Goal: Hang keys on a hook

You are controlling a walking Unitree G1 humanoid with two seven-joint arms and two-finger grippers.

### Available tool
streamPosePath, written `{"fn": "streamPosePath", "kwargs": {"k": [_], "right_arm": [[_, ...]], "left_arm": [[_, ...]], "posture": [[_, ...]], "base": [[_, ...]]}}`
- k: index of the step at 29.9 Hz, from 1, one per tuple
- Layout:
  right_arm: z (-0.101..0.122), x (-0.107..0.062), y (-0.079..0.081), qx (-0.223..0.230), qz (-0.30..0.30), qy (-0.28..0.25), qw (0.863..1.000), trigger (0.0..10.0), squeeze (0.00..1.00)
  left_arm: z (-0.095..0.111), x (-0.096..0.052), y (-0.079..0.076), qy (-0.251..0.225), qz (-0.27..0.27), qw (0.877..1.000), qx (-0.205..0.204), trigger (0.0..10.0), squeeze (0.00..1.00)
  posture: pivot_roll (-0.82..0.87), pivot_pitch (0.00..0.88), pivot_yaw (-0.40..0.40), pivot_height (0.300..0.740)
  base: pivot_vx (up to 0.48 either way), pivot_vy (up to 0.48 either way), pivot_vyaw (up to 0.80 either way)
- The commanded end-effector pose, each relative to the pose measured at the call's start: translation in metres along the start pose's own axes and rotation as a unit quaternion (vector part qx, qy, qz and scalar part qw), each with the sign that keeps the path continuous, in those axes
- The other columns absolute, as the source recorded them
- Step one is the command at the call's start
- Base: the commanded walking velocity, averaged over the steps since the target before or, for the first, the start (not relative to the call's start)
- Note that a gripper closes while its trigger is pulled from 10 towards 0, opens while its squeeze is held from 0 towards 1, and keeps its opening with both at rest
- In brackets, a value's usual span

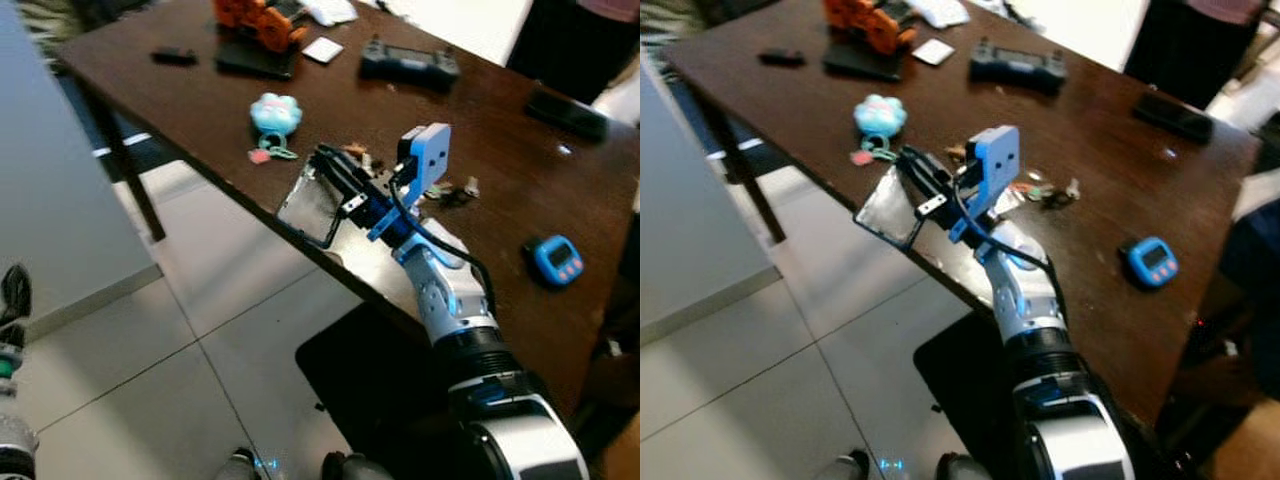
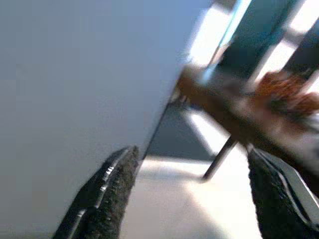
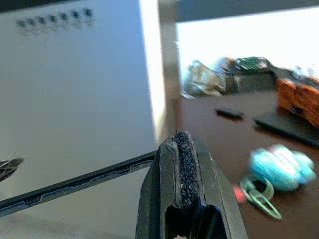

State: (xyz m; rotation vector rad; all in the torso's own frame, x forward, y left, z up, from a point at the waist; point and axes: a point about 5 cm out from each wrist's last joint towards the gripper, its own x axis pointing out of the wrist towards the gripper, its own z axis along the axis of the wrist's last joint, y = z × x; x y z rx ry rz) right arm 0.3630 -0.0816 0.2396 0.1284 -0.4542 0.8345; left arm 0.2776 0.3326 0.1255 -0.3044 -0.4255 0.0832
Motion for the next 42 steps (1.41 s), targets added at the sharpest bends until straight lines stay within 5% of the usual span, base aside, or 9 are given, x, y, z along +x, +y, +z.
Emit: {"fn": "streamPosePath", "kwargs": {"k": [1, 2, 7, 9, 14, 16, 18, 37, 42], "right_arm": [[-0.001, -0.003, -0.002, 0.005, -0.002, -0.001, 1.000, 10.0, 0.00], [0.000, -0.002, -0.001, 0.004, 0.000, -0.002, 1.000, 10.0, 0.00], [0.001, -0.002, -0.001, 0.003, 0.002, -0.003, 1.000, 10.0, 0.00], [0.005, -0.001, 0.000, -0.009, 0.010, -0.006, 1.000, 10.0, 0.00], [0.007, -0.002, 0.000, -0.018, 0.016, -0.007, 1.000, 10.0, 0.00], [0.012, -0.003, -0.001, -0.042, 0.032, -0.006, 0.999, 10.0, 0.00], [0.014, -0.003, -0.002, -0.055, 0.039, -0.005, 0.998, 10.0, 0.00], [0.027, -0.004, -0.003, -0.101, 0.088, -0.005, 0.991, 10.0, 0.00], [0.032, 0.001, 0.002, -0.121, 0.119, -0.006, 0.986, 10.0, 0.00]], "left_arm": [[-0.002, -0.005, 0.000, 0.008, -0.009, 1.000, -0.005, 10.0, 0.00], [0.000, 0.002, -0.019, -0.004, -0.066, 0.998, -0.013, 10.0, 0.00], [0.003, 0.007, -0.035, -0.011, -0.111, 0.994, -0.020, 10.0, 0.00], [0.014, 0.021, -0.084, -0.021, -0.234, 0.969, -0.072, 10.0, 0.00], [0.019, 0.025, -0.106, -0.018, -0.279, 0.954, -0.105, 10.0, 0.00], [0.030, 0.031, -0.142, -0.001, -0.355, 0.918, -0.177, 10.0, 0.00], [0.033, 0.032, -0.155, 0.013, -0.379, 0.905, -0.192, 10.0, 0.00], [0.046, 0.029, -0.203, 0.099, -0.477, 0.852, -0.190, 10.0, 0.00], [0.044, 0.027, -0.221, 0.185, -0.497, 0.832, -0.163, 10.0, 0.00]], "posture": [[0.11, 0.081, -0.038, 0.740], [0.11, 0.077, -0.039, 0.740], [0.12, 0.075, -0.040, 0.740], [0.12, 0.070, -0.035, 0.740], [0.12, 0.070, -0.034, 0.740], [0.11, 0.068, -0.020, 0.740], [0.11, 0.069, -0.018, 0.740], [0.11, 0.056, -0.001, 0.740], [0.11, 0.043, 0.003, 0.740]], "base": [[0.000, 0.000, 0.76], [0.000, 0.000, 0.76], [0.000, 0.000, 0.76], [0.000, 0.000, 0.76], [0.000, 0.000, 0.76], [0.000, 0.000, 0.76], [0.000, 0.000, 0.76], [0.000, 0.000, 0.75], [0.000, 0.000, 0.74]]}}
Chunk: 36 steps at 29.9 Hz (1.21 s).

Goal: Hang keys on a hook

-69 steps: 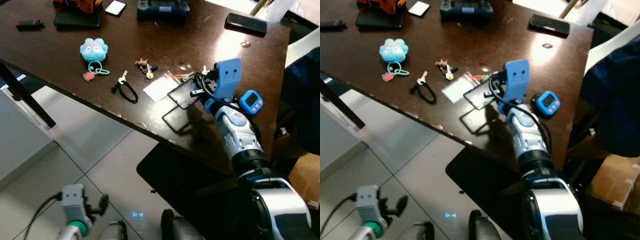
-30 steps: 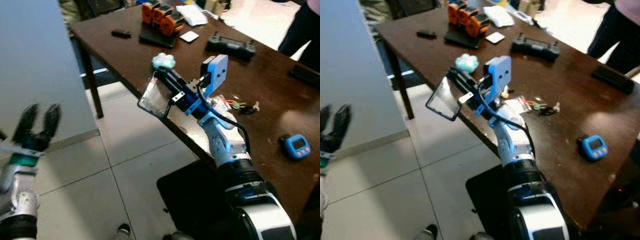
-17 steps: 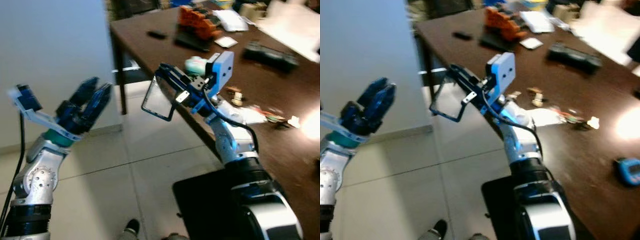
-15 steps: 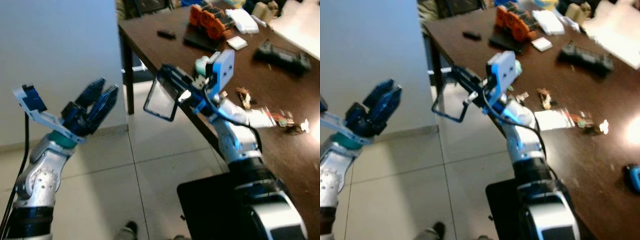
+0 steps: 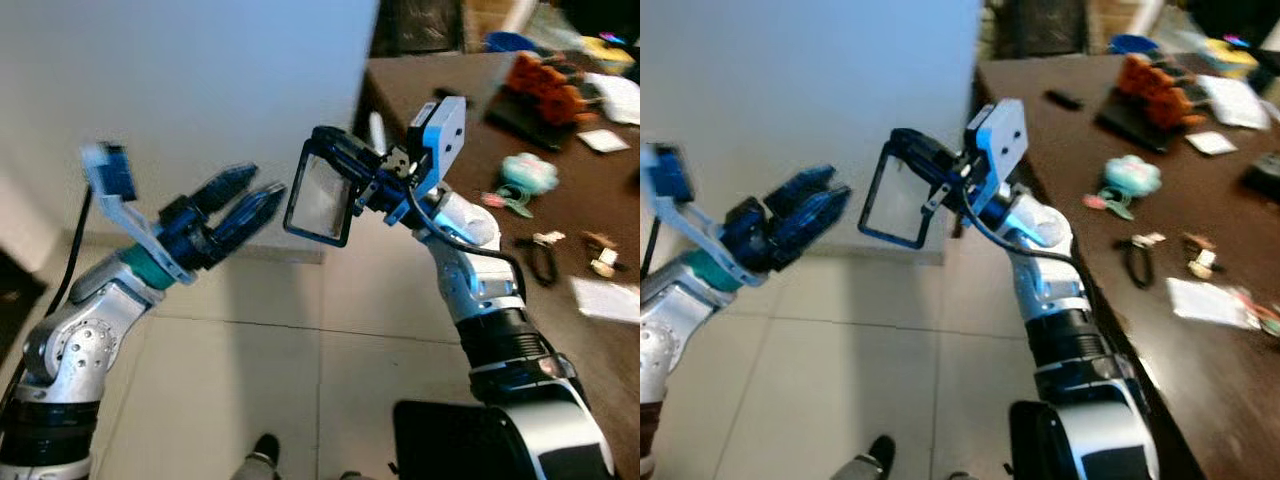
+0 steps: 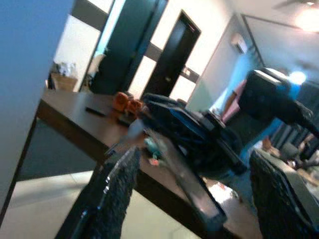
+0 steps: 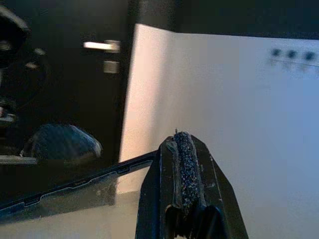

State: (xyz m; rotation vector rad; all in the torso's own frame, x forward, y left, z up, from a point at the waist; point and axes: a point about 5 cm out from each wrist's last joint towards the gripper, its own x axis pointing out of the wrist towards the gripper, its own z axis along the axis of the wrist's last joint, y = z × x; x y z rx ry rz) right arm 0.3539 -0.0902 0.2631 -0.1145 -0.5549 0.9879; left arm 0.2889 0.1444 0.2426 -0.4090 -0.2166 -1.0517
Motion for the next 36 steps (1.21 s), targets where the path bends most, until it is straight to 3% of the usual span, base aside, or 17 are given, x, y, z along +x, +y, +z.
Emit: {"fn": "streamPosePath", "kwargs": {"k": [1, 6, 8, 11, 13, 17, 20, 27, 33, 36], "right_arm": [[0.007, 0.003, 0.001, -0.025, 0.016, -0.006, 1.000, 10.0, 0.00], [0.008, 0.004, 0.001, -0.031, 0.019, -0.009, 0.999, 10.0, 0.00], [0.010, 0.004, 0.002, -0.029, 0.021, -0.015, 0.999, 10.0, 0.00], [0.013, 0.006, 0.005, -0.027, 0.021, -0.030, 0.999, 10.0, 0.00], [0.014, 0.006, 0.005, -0.027, 0.020, -0.032, 0.999, 10.0, 0.00], [0.014, 0.007, 0.005, -0.027, 0.019, -0.035, 0.999, 10.0, 0.00], [0.017, 0.006, 0.005, -0.028, 0.015, -0.044, 0.999, 10.0, 0.00], [0.020, 0.007, 0.005, -0.025, 0.013, -0.056, 0.998, 10.0, 0.00], [0.019, 0.007, 0.005, -0.012, 0.007, -0.060, 0.998, 10.0, 0.00], [0.018, 0.006, 0.003, 0.003, -0.005, -0.063, 0.998, 10.0, 0.00]], "left_arm": [[-0.003, 0.006, -0.005, 0.041, -0.003, 0.999, -0.017, 10.0, 0.00], [-0.003, 0.010, -0.006, 0.058, 0.007, 0.998, -0.024, 10.0, 0.00], [-0.005, 0.014, -0.001, 0.068, 0.033, 0.997, -0.023, 10.0, 0.00], [-0.012, 0.019, 0.014, 0.092, 0.114, 0.988, -0.037, 10.0, 0.00], [-0.012, 0.019, 0.016, 0.097, 0.127, 0.986, -0.042, 10.0, 0.00], [-0.013, 0.018, 0.018, 0.106, 0.135, 0.984, -0.050, 10.0, 0.00], [-0.016, 0.015, 0.015, 0.130, 0.132, 0.979, -0.085, 10.0, 0.00], [-0.018, 0.015, 0.011, 0.146, 0.127, 0.977, -0.094, 10.0, 0.00], [-0.004, 0.020, 0.010, 0.099, 0.122, 0.985, -0.071, 10.0, 0.00], [0.012, 0.017, 0.020, 0.052, 0.164, 0.984, -0.038, 10.0, 0.00]], "posture": [[0.11, 0.041, 0.005, 0.740], [0.11, 0.041, 0.007, 0.740], [0.11, 0.045, 0.012, 0.740], [0.11, 0.052, 0.019, 0.740], [0.11, 0.052, 0.019, 0.740], [0.11, 0.056, 0.021, 0.740], [0.12, 0.062, 0.024, 0.740], [0.12, 0.065, 0.027, 0.740], [0.12, 0.067, 0.024, 0.740], [0.12, 0.065, 0.023, 0.740]], "base": [[0.000, 0.000, 0.74], [0.000, 0.000, 0.73], [0.000, 0.000, 0.71], [0.000, 0.000, 0.39], [0.000, 0.000, 0.00], [0.000, 0.000, 0.00], [0.000, 0.000, 0.00], [0.000, 0.000, 0.00], [0.000, 0.000, 0.00], [0.000, 0.000, 0.00]]}}
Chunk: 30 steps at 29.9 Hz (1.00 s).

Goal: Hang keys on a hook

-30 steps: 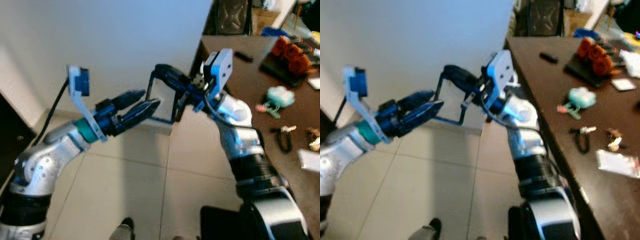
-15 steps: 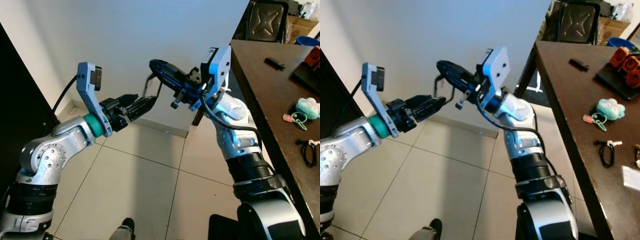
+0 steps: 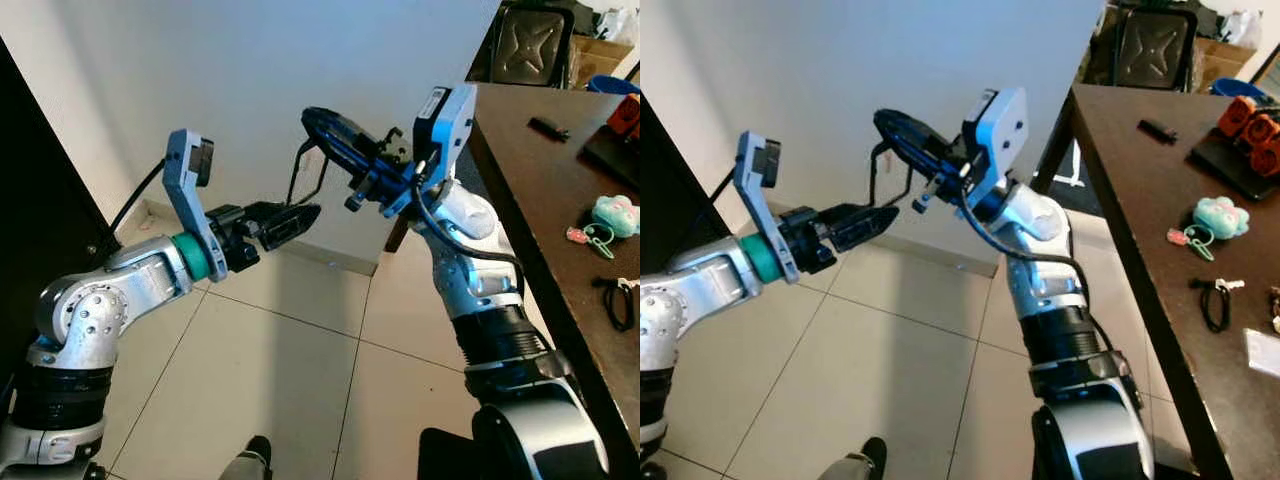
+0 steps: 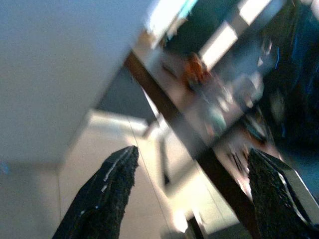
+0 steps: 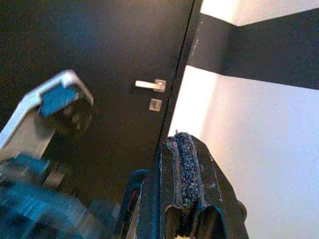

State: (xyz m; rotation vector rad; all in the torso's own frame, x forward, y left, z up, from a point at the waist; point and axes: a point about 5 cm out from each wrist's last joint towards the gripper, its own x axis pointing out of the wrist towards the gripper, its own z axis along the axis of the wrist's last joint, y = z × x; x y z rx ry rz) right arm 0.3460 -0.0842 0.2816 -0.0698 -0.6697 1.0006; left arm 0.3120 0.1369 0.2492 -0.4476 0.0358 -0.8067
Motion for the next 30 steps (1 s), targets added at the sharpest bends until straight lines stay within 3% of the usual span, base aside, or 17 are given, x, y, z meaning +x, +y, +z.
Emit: {"fn": "streamPosePath", "kwargs": {"k": [1, 4, 10, 13, 16, 19, 25, 30], "right_arm": [[-0.001, -0.005, -0.001, 0.019, -0.013, -0.008, 1.000, 10.0, 0.00], [0.000, -0.007, -0.001, 0.035, -0.017, -0.017, 0.999, 10.0, 0.00], [0.001, -0.008, -0.001, 0.045, -0.018, -0.022, 0.999, 10.0, 0.00], [0.001, -0.008, -0.001, 0.047, -0.018, -0.023, 0.998, 10.0, 0.00], [0.002, -0.007, -0.001, 0.062, -0.027, -0.035, 0.997, 10.0, 0.00], [0.002, -0.007, -0.002, 0.073, -0.035, -0.042, 0.996, 10.0, 0.00], [0.003, -0.008, -0.003, 0.085, -0.045, -0.051, 0.994, 10.0, 0.00], [0.005, -0.007, -0.002, 0.105, -0.050, -0.066, 0.991, 10.0, 0.00]], "left_arm": [[0.018, -0.005, 0.008, -0.051, 0.038, 0.998, 0.022, 10.0, 0.00], [0.031, -0.010, 0.012, -0.087, 0.058, 0.994, 0.033, 10.0, 0.00], [0.037, -0.015, 0.012, -0.099, 0.060, 0.992, 0.042, 10.0, 0.00], [0.034, -0.014, 0.006, -0.091, 0.041, 0.994, 0.049, 10.0, 0.00], [0.019, -0.012, -0.020, -0.063, -0.045, 0.995, 0.066, 10.0, 0.00], [0.012, -0.012, -0.028, -0.050, -0.072, 0.994, 0.070, 10.0, 0.00], [0.009, -0.010, -0.030, -0.047, -0.075, 0.994, 0.066, 10.0, 0.00], [0.004, -0.001, -0.028, -0.057, -0.041, 0.994, 0.087, 10.0, 0.00]], "posture": [[0.12, 0.065, 0.023, 0.740], [0.12, 0.067, 0.021, 0.740], [0.12, 0.069, 0.019, 0.740], [0.12, 0.071, 0.016, 0.740], [0.12, 0.074, 0.008, 0.740], [0.12, 0.074, 0.008, 0.740], [0.11, 0.077, 0.006, 0.740], [0.11, 0.077, 0.006, 0.740]], "base": [[0.000, 0.000, 0.00], [0.000, 0.000, 0.00], [0.000, 0.000, 0.00], [0.000, 0.000, 0.00], [0.000, 0.000, 0.00], [0.000, 0.000, 0.00], [0.000, 0.000, 0.00], [0.000, 0.000, 0.00]]}}
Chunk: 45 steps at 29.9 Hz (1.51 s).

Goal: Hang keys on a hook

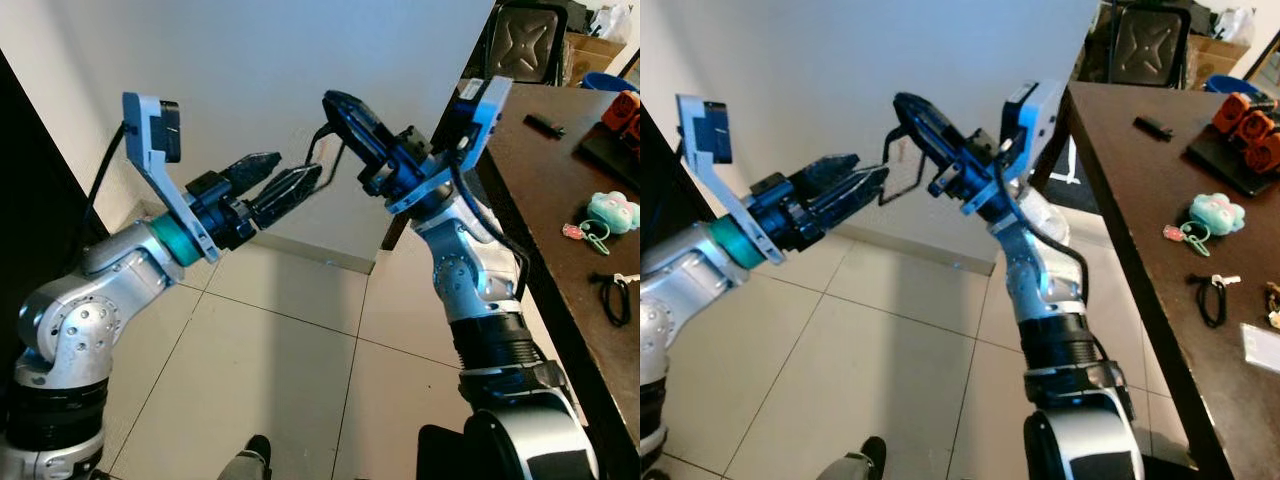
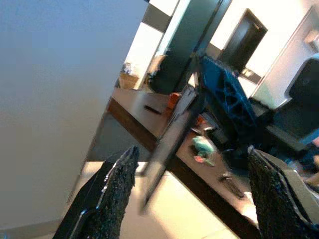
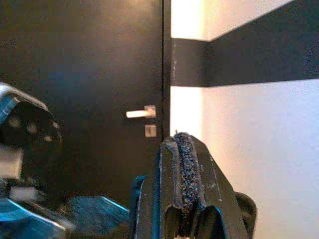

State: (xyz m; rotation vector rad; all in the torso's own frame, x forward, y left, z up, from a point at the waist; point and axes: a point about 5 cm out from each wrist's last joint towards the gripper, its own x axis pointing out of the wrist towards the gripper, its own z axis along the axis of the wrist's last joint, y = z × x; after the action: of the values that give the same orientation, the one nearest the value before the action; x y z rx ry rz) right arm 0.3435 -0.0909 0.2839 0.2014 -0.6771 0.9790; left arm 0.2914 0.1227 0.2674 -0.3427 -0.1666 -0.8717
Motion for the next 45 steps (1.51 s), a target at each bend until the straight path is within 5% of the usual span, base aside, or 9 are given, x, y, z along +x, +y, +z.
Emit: {"fn": "streamPosePath", "kwargs": {"k": [1, 9, 34, 35, 36, 37, 45], "right_arm": [[0.001, -0.001, 0.002, 0.008, 0.002, -0.005, 1.000, 10.0, 0.00], [0.000, 0.001, 0.010, 0.028, 0.025, -0.006, 0.999, 10.0, 0.00], [-0.002, 0.004, 0.023, 0.055, 0.046, -0.001, 0.997, 10.0, 0.00], [-0.003, 0.004, 0.024, 0.057, 0.047, 0.000, 0.997, 10.0, 0.00], [-0.003, 0.004, 0.024, 0.057, 0.047, 0.000, 0.997, 10.0, 0.00], [-0.003, 0.004, 0.024, 0.058, 0.048, 0.001, 0.997, 10.0, 0.00], [-0.003, 0.004, 0.024, 0.059, 0.048, 0.003, 0.997, 10.0, 0.00]], "left_arm": [[-0.004, 0.002, 0.002, 0.000, 0.020, 1.000, 0.019, 10.0, 0.00], [-0.002, -0.001, 0.016, 0.001, 0.080, 0.993, 0.082, 10.0, 0.00], [-0.008, 0.011, 0.007, -0.024, 0.090, 0.991, 0.095, 10.0, 0.00], [-0.006, 0.011, 0.008, -0.029, 0.094, 0.990, 0.098, 1.8, 0.00], [-0.006, 0.011, 0.008, -0.029, 0.094, 0.990, 0.098, 1.8, 0.00], [-0.006, 0.010, 0.009, -0.031, 0.097, 0.989, 0.105, 0.0, 0.00], [-0.006, 0.007, 0.013, -0.017, 0.112, 0.984, 0.141, 0.0, 0.00]], "posture": [[0.11, 0.077, 0.006, 0.740], [0.11, 0.073, -0.002, 0.740], [0.10, 0.081, -0.014, 0.740], [0.10, 0.081, -0.016, 0.740], [0.10, 0.081, -0.016, 0.740], [0.10, 0.081, -0.016, 0.740], [0.10, 0.083, -0.017, 0.740]], "base": [[0.000, 0.000, 0.00], [0.000, 0.000, 0.00], [0.000, 0.000, 0.00], [0.000, 0.000, 0.00], [0.000, 0.000, 0.00], [0.000, 0.000, 0.00], [0.000, 0.000, 0.00]]}}
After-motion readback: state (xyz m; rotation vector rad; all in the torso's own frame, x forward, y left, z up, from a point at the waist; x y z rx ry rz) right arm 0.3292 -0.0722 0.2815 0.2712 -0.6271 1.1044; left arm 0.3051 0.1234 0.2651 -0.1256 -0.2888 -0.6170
